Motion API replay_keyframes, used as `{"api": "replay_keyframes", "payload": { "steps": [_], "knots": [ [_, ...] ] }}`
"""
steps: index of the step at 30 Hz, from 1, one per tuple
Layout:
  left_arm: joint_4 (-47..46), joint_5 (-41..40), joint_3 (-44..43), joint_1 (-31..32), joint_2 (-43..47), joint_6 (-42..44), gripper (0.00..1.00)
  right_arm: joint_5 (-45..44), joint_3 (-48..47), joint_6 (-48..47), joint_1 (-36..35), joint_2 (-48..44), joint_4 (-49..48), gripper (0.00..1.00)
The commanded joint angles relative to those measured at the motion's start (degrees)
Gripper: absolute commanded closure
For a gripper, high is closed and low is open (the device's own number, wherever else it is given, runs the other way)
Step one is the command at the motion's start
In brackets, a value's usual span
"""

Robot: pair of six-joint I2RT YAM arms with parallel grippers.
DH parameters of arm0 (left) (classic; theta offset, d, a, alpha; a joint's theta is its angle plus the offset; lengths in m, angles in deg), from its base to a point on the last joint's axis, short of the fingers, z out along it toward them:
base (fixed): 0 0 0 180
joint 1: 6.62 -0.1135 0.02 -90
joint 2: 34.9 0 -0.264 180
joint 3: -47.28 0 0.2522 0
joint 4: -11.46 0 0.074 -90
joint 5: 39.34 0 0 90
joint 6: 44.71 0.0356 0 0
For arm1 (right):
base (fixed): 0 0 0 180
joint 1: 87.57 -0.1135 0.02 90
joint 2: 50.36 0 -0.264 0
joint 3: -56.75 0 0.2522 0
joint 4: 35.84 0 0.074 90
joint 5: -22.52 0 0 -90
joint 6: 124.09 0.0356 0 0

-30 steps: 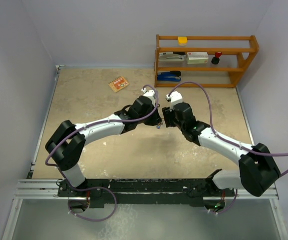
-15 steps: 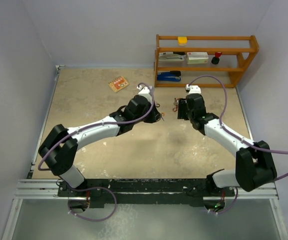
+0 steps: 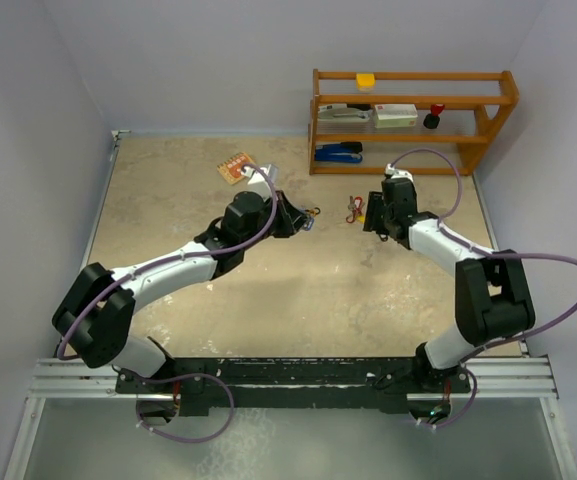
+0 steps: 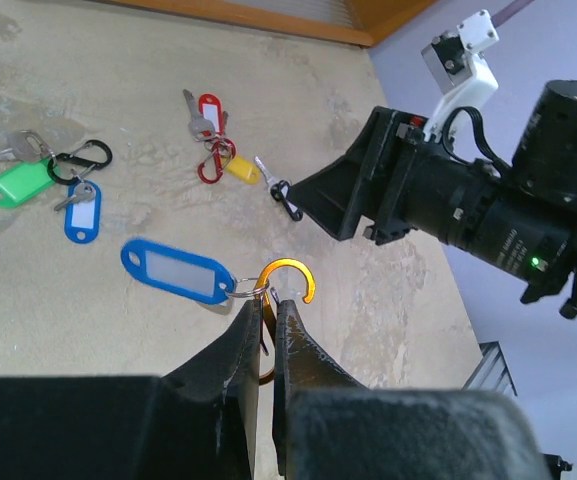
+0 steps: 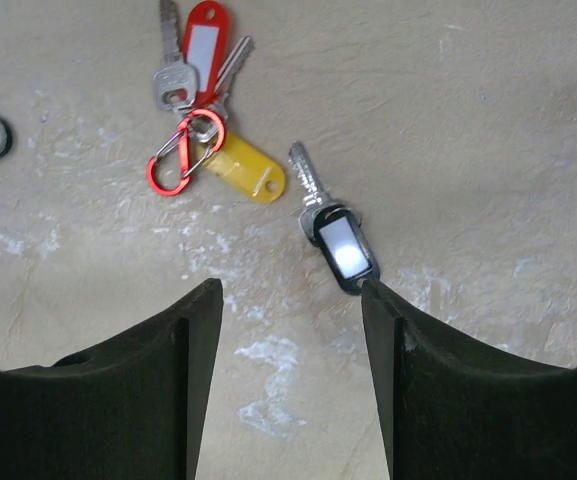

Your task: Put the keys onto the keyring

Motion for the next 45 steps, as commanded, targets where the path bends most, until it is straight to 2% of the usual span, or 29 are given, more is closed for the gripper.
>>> {"api": "replay_keyframes", "payload": {
  "steps": [1, 16, 21, 29, 40, 45],
  "knots": [
    [-4.61, 1.29, 0.61, -0.03, 1.41, -0.87, 1.00, 3.65, -3.23, 1.36, 2.56, 2.79, -2.36, 0.39],
    [-4.45, 1.67, 0.49, -0.85, 0.33, -0.62, 1.00, 8.54, -7.53, 0.47, 7.14, 11.80, -4.32, 0.30],
    [-4.36, 1.84, 0.22, -1.04, -0.16, -0.58, 1.00, 9.93, -7.85, 0.12, 7.52, 13.17, -4.06, 0.30],
    [-4.19, 1.89, 0.16, -1.19, -0.05, -0.45, 1.00, 16.22, -4.73, 0.41, 7.58, 11.41, -4.46, 0.34],
    [-4.67, 1.80, 1.11, -1.21, 0.53, -0.65, 1.00, 18.37, 3.20, -0.43, 7.37, 4.62, -5.44, 0.38],
    [-5.14, 1.97, 1.53, -1.20, 0.66, -0.93, 1.00, 12.98, 4.34, -1.20, 7.29, 3.35, -4.77, 0.38]
  ]
}}
